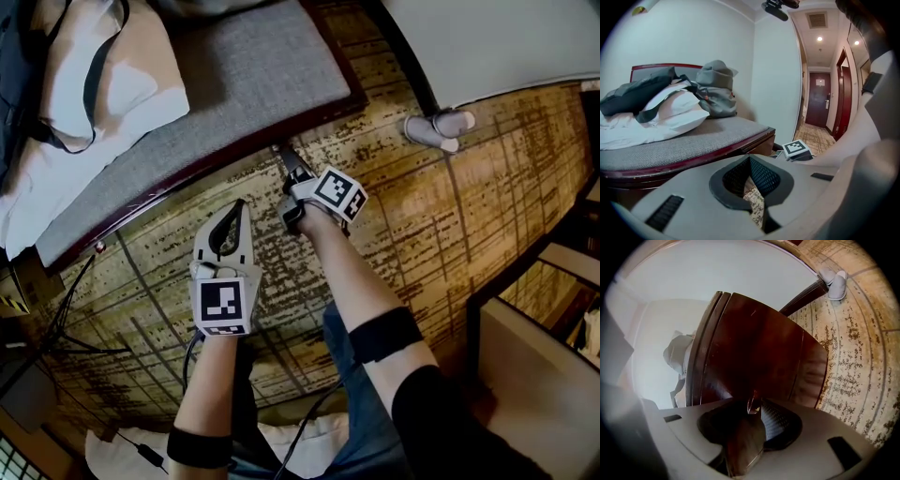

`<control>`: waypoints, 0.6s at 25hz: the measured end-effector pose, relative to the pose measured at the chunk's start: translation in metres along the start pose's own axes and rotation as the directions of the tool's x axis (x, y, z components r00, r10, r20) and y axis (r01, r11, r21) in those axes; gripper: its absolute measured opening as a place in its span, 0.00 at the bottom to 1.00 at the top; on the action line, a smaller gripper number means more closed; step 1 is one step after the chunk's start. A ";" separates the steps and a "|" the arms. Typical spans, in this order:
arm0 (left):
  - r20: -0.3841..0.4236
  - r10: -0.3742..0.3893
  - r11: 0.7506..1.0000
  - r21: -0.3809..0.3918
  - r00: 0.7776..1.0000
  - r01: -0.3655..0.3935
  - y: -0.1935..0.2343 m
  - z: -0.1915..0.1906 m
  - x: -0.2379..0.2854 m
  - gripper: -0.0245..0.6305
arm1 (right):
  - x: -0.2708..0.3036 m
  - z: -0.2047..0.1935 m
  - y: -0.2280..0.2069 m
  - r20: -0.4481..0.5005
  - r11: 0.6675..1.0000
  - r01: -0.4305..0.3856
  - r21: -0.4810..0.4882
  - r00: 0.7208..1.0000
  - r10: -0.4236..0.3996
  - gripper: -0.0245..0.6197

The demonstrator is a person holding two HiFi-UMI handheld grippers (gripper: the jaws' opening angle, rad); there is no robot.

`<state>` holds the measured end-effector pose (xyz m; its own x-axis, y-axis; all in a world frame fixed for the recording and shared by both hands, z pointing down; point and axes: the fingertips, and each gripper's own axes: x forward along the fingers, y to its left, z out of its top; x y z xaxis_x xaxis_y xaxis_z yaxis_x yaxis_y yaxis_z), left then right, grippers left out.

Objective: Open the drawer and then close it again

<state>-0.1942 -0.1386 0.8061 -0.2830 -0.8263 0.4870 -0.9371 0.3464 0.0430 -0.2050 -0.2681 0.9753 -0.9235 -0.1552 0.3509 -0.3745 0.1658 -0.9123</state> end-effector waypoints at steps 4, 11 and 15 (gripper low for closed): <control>-0.006 0.003 0.999 -0.037 1.000 -0.003 -0.001 -0.001 0.006 0.04 | 0.002 -0.001 0.001 0.018 1.000 -0.017 0.019 1.000 0.017 0.24; -0.026 -0.001 0.997 -0.072 1.000 0.000 0.000 -0.009 0.005 0.04 | 0.004 0.000 -0.001 0.058 0.998 -0.063 0.029 0.996 0.061 0.22; -0.035 -0.026 0.999 -0.035 0.999 0.024 0.002 -0.021 0.001 0.04 | 0.004 0.000 -0.006 0.075 0.998 -0.051 0.049 0.996 0.047 0.14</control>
<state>-0.1917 -0.1295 0.8252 -0.2517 -0.8190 0.5156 -0.9362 0.3412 0.0850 -0.2061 -0.2701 0.9823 -0.9311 -0.2201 0.2908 -0.3226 0.1255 -0.9382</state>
